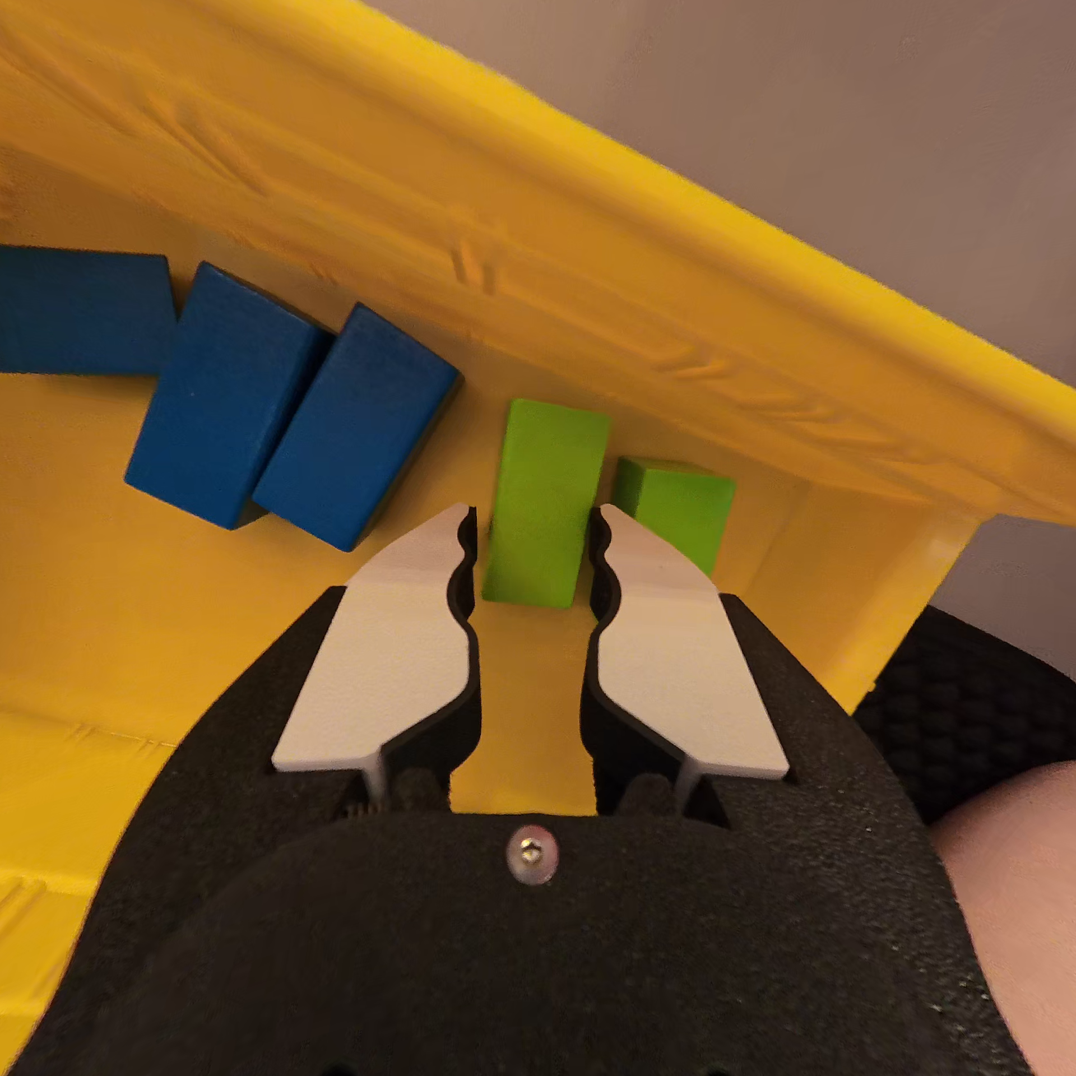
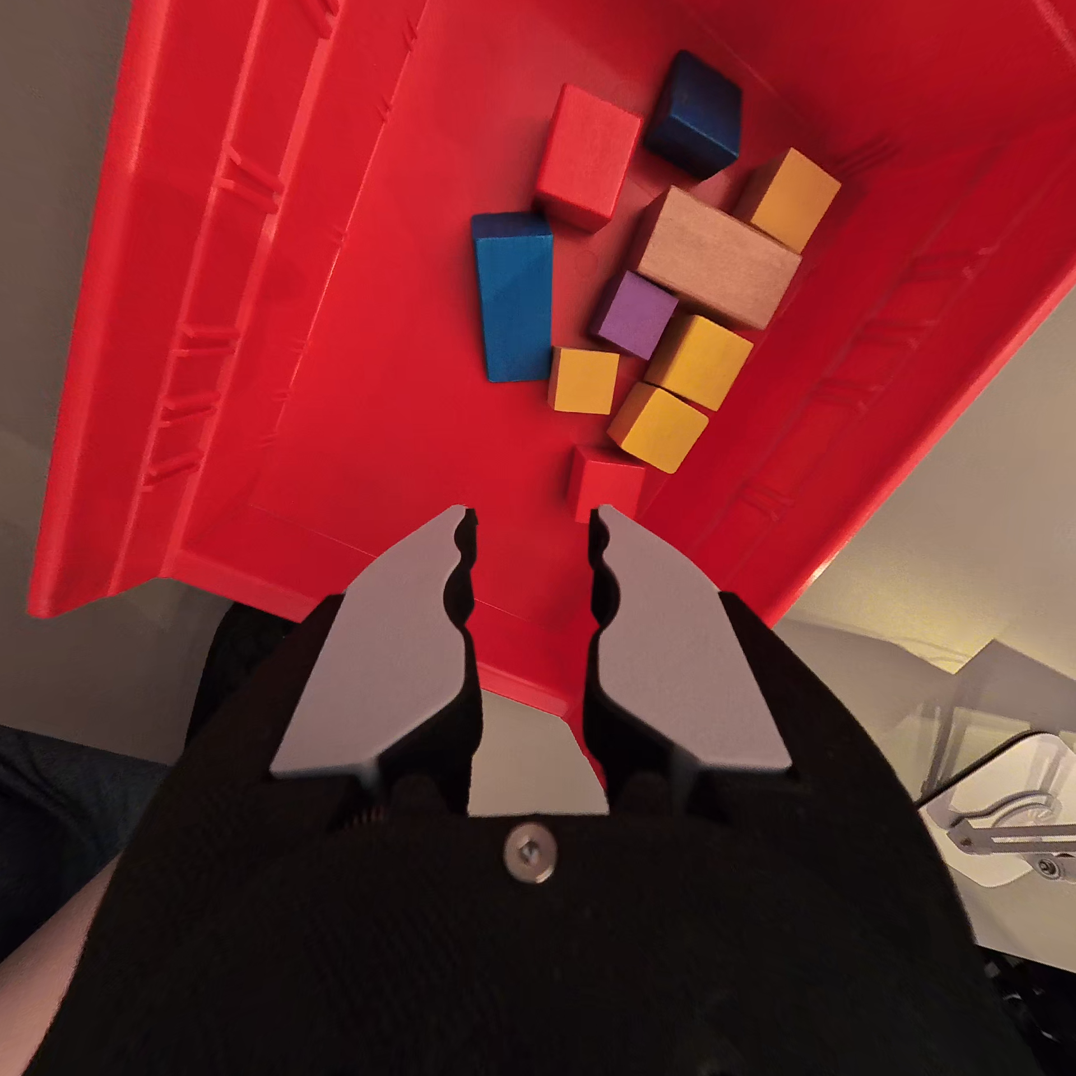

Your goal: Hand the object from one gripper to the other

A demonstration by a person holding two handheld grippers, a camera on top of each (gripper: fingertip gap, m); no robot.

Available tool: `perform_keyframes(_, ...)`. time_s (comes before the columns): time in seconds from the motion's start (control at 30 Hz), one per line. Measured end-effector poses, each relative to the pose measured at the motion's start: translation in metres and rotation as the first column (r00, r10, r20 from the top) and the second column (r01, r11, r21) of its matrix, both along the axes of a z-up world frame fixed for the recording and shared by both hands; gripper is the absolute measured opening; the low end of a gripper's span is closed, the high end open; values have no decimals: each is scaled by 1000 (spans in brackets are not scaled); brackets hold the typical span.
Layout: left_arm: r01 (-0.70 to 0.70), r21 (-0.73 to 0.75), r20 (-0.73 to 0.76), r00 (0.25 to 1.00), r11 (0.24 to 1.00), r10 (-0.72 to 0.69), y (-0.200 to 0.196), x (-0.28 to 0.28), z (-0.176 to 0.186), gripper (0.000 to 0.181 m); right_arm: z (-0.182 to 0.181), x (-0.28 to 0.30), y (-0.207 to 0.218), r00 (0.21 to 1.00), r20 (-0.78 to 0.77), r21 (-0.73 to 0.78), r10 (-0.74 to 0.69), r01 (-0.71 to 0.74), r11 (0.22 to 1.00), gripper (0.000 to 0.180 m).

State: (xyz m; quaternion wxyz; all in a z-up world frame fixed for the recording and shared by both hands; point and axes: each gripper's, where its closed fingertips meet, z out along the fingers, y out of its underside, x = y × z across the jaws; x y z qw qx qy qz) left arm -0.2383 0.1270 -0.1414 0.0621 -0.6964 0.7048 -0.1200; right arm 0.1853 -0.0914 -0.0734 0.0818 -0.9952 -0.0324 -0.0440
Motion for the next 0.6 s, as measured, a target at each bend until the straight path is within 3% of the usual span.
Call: perform_keyframes(0.6, -26, 58, -38, 999, 998, 28, 8, -10, 5, 34, -1, -2, -2, 1000, -2, -17, 6, -6, 1000, 38)
